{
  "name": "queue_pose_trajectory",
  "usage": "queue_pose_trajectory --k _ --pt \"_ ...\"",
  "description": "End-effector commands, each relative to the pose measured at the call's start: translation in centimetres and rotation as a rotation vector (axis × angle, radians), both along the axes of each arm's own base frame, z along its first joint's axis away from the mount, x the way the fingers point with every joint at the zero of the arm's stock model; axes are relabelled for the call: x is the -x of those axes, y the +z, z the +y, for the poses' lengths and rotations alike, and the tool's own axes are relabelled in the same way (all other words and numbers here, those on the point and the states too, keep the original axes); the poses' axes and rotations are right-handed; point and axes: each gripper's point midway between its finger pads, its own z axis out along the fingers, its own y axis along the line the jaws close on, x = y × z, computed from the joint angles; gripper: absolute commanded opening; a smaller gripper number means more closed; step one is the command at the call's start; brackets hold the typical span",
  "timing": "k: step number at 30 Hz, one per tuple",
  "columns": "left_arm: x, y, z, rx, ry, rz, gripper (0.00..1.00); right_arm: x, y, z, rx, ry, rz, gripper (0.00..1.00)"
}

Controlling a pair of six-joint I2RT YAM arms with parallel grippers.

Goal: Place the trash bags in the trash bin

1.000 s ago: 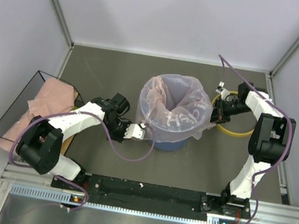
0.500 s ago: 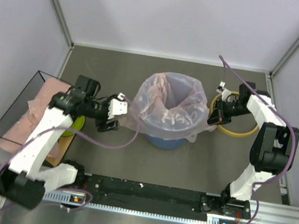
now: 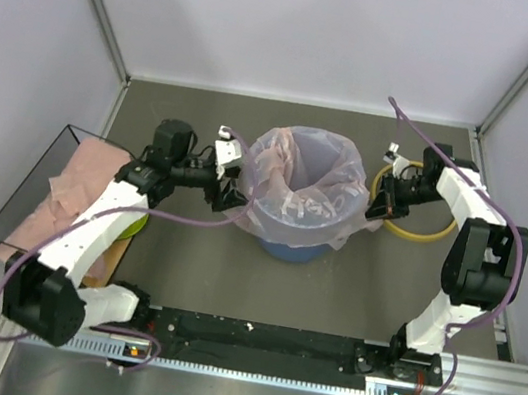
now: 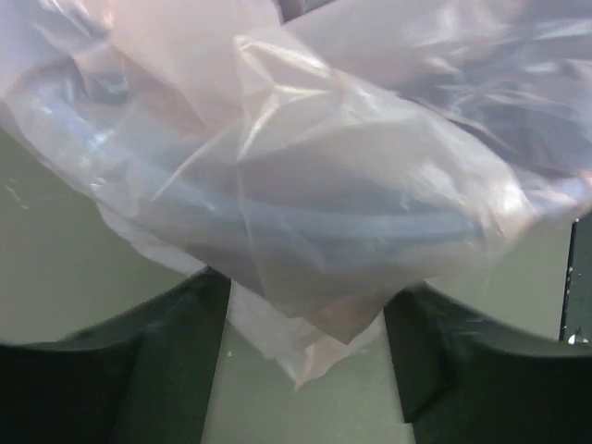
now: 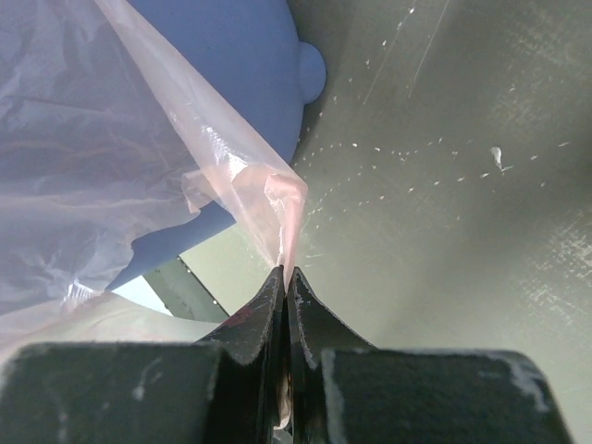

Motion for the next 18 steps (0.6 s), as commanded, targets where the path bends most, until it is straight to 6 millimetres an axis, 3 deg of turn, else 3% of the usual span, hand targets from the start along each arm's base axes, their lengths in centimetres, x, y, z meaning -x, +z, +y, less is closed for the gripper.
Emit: queue_pose_trajectory --k 1,2,4,5,7,12,16,18 --pt "-1.9 -0.5 -1.3 0.029 -0.038 -0.083 0.52 -0.8 -1.3 -0.2 0.031 -0.01 -0.01 0.0" --pt "-1.4 -1.8 -1.2 0.003 -0.057 -0.051 0.27 -1.0 -2.2 -0.5 0.056 -0.02 -0.003 0.0" --pt "-1.1 -4.2 -0.6 -0.059 -0.089 -0.062 0.05 -0.8 -3.8 -0.6 0.064 -0.032 0.017 0.0" --pt "-1.4 -5.5 0.0 -0.103 -0.06 -0.045 0.01 -0.6 -4.8 -0.7 0.074 -0.048 0.056 0.0" --pt "-0.8 -8.4 1.3 -0.164 -0.059 0.023 0.0 0.1 -6.3 -0.9 0.091 -0.066 0.107 0.0" --pt "-0.2 -11.4 2.5 -0.231 -0.061 0.119 0.0 1.5 -10.2 -2.2 0.189 -0.102 0.205 0.0" --pt "-1.6 -13.2 3.2 -0.261 0.003 0.173 0.0 1.9 -11.2 -2.7 0.235 -0.135 0.247 0.0" --pt "-2.1 -14.3 4.0 -0.285 0.037 0.211 0.0 2.2 -11.2 -1.8 0.226 -0.111 0.25 0.0"
